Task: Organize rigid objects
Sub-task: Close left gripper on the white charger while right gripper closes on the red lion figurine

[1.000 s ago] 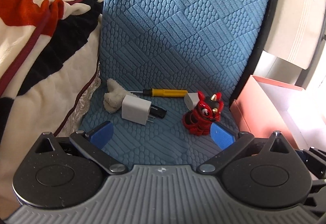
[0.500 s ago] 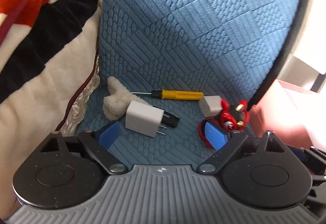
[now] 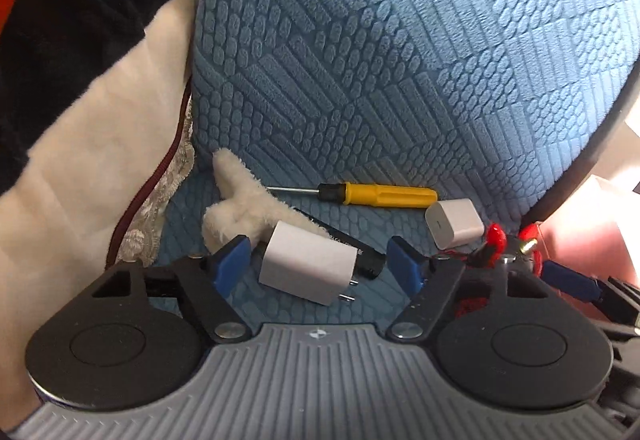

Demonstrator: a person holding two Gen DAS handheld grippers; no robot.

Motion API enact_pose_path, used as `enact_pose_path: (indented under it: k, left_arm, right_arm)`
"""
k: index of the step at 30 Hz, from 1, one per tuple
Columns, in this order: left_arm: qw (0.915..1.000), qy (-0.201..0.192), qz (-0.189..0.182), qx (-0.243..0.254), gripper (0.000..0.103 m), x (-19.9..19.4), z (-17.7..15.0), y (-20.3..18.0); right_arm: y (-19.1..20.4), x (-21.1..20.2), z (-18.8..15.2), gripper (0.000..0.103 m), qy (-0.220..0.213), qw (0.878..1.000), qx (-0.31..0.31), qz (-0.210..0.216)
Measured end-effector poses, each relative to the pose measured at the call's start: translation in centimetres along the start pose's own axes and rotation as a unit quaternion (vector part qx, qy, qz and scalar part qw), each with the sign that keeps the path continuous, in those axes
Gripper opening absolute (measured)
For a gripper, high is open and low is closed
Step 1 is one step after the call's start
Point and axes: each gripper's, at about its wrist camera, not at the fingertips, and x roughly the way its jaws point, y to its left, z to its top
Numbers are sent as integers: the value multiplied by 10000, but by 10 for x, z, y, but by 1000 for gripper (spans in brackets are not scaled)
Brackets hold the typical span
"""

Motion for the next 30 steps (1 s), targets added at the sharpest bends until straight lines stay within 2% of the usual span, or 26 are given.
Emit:
enact_pose_path:
  k: [3, 7, 11, 21, 30]
  left_arm:
    - [9996, 130, 161, 180, 69, 7, 0, -2]
    - [9995, 204, 81, 241, 66, 12, 1, -4]
    - [9990, 325, 101, 302, 62, 21, 1, -3]
    - [9991, 298, 174, 263, 60, 18, -2, -3]
    - [9996, 236, 117, 123, 60, -10, -17, 5]
  right_arm:
    - [2, 11, 4, 74, 91, 10000, -10, 12]
    - [3, 21, 5, 73, 185, 9998, -55, 7]
    - [3, 29, 2, 64, 252, 9996, -76, -30]
    - [4, 18, -5, 63, 216, 9993, -232, -193]
    - [7, -2, -6, 63, 122, 9994, -244, -204]
